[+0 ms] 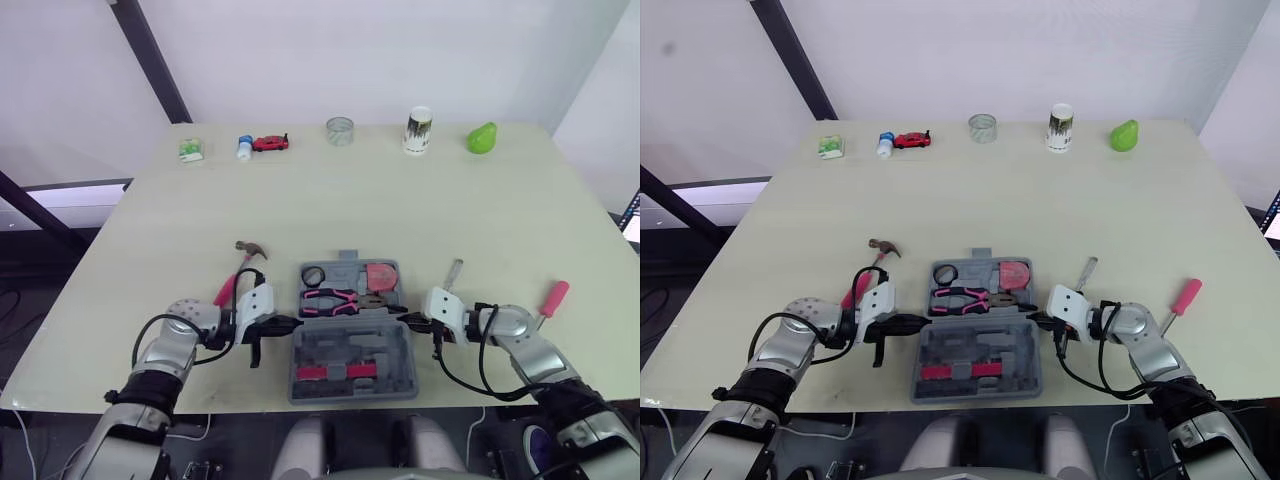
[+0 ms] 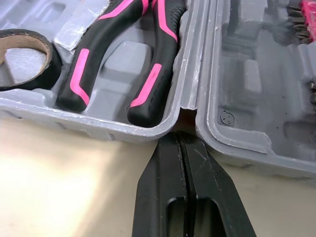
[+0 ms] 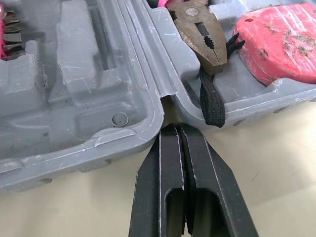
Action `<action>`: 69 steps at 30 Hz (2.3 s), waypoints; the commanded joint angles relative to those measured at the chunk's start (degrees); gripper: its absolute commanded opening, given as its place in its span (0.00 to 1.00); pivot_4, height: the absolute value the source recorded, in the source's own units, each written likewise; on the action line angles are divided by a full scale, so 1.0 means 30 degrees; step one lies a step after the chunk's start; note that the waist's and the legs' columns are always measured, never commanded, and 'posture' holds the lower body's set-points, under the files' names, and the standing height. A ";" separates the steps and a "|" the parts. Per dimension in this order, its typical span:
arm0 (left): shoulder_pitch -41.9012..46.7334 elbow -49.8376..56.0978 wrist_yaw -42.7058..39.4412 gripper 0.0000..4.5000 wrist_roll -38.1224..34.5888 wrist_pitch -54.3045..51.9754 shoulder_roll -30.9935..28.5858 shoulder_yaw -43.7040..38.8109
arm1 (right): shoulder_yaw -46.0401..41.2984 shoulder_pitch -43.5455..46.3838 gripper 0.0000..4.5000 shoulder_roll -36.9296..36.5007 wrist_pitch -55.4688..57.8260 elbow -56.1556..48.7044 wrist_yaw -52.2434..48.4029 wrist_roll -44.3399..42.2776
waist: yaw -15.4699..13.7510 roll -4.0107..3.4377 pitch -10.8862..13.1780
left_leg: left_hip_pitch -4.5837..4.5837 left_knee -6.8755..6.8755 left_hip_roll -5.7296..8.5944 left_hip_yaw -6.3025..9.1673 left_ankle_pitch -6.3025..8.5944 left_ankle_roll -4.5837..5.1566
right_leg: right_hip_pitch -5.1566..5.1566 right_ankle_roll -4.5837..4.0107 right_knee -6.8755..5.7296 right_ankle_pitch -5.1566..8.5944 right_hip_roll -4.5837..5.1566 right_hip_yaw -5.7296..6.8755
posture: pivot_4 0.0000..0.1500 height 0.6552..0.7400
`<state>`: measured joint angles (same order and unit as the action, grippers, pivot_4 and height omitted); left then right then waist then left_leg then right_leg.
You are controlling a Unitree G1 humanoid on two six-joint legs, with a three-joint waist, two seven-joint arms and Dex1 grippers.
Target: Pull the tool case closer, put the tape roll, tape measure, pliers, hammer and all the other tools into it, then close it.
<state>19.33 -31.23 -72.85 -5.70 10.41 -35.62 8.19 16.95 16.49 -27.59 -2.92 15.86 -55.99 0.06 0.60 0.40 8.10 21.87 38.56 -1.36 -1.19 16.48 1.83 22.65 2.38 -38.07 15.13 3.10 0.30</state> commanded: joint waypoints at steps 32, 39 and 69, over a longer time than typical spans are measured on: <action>0.1311 -0.4905 0.0635 0.00 0.0615 0.3594 0.0861 -0.0212 | -0.0454 0.0825 0.01 0.1261 -0.1569 0.0972 0.2024 0.0536 | 0.0044 0.0012 0.0006 | -0.0031 0.0000 0.0001 -0.0001 -0.0001 -0.0001 | -0.0011 0.0005 -0.0027 -0.0005 -0.0001 -0.0007 | 1.00 1.00; 0.1328 -0.5096 0.0547 0.00 0.0611 0.3811 0.0905 -0.0164 | -0.0391 0.0736 0.01 0.1415 -0.1637 0.0972 0.2098 0.0632 | 0.0045 0.0012 0.0006 | -0.0035 0.0000 -0.0001 -0.0005 -0.0001 -0.0001 | -0.0010 0.0004 -0.0035 -0.0005 -0.0001 -0.0012 | 1.00 1.00; 0.1360 -0.5454 0.0498 0.00 0.0467 0.4066 0.0261 -0.0541 | -0.1002 -0.0092 0.01 0.0137 -0.0972 0.0512 0.2147 0.0713 | 0.0031 0.0012 0.0006 | -0.0031 -0.0001 0.0000 -0.0003 -0.0001 -0.0001 | -0.0008 0.0004 -0.0034 -0.0004 0.0000 -0.0010 | 1.00 1.00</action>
<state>24.36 -46.19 -72.50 -5.68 23.31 -33.46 6.95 15.46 16.61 -26.58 -5.29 17.58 -50.10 2.62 0.70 0.43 8.12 21.77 38.56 -1.37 -1.19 16.48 1.83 22.63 2.40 -38.17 15.12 3.10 0.27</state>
